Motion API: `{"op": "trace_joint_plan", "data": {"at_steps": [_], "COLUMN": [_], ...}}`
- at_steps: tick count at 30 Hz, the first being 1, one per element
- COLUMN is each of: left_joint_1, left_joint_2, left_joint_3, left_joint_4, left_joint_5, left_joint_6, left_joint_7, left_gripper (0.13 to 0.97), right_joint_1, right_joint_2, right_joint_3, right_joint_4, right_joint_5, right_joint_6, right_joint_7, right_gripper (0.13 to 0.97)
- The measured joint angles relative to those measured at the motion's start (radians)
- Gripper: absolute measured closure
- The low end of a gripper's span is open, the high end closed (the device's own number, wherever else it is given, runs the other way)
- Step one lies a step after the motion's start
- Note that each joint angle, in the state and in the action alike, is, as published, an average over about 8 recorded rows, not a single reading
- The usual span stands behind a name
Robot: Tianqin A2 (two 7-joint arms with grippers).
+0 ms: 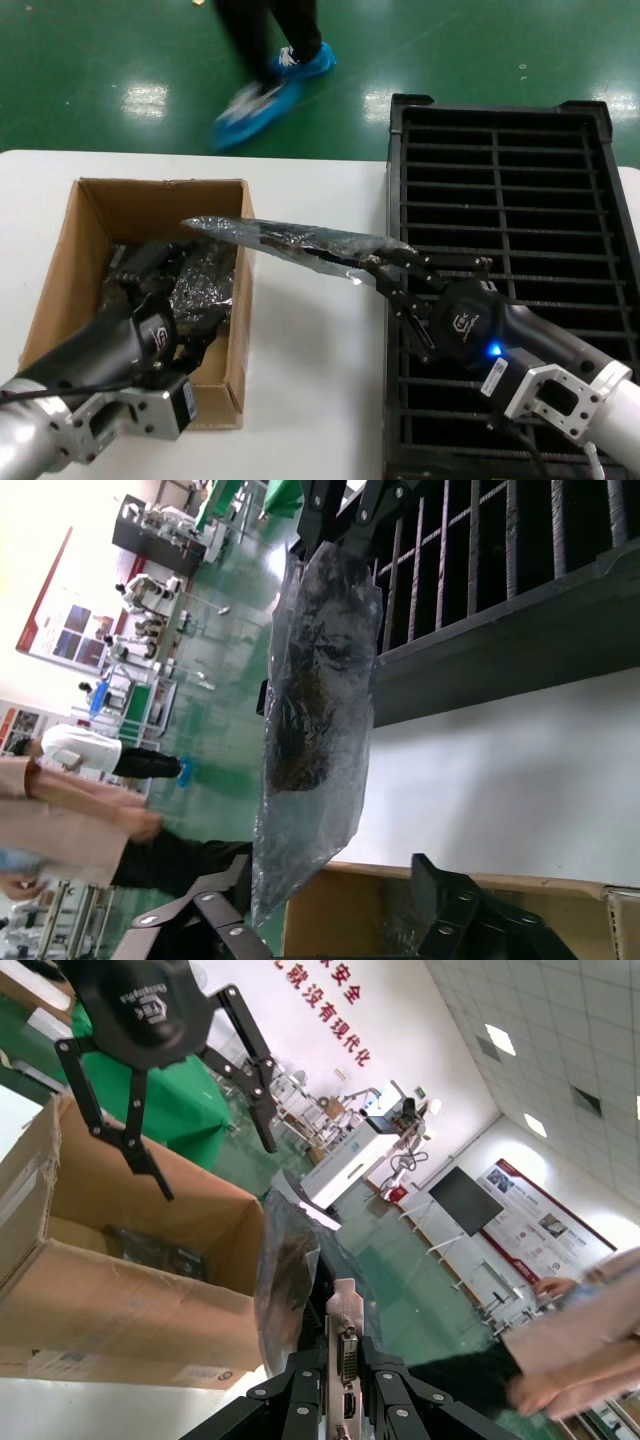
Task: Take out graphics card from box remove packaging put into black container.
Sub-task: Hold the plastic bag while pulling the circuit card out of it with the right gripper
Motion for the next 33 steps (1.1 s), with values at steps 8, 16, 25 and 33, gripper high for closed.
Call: {"op": "trace_joint_plan", "data": {"at_steps": [8,16,25,33], "left_joint_1": [-0.027,-0.036,-0.028,-0.031], "left_joint_2": [0.029,0.033,0.045,0.061], "left_joint_3": [0.000,-0.010,-0.023,-0.035], "left_joint_4": [-0.003,-0.018,-0.015,0.004], "left_joint_5": [0.009,0.006,0.046,0.076], "left_joint_6": [-0.010,-0.007,0.023,0.029], "left_joint_7": [-0.009,-0.017,-0.033,-0.039], "left_gripper": [0.452,0.300,0.214,0.214], "right_joint_1": [-0.005,-0.008,-0.027,-0.055], "right_joint_2": [0.002,-0.007,-0.023,-0.025], "right_joint_3": [-0.008,-0.005,0.018,0.028], "right_joint_4": [0.008,0.000,0.020,0.050], "right_joint_5": [-0.003,0.010,0.046,0.064], "right_joint_6": [-0.004,-0.022,-0.058,-0.083], "right_joint_7": [0.000,-0.047,-0.120,-0.155], "right_gripper": [0.908,0.908,0.908,0.908]}}
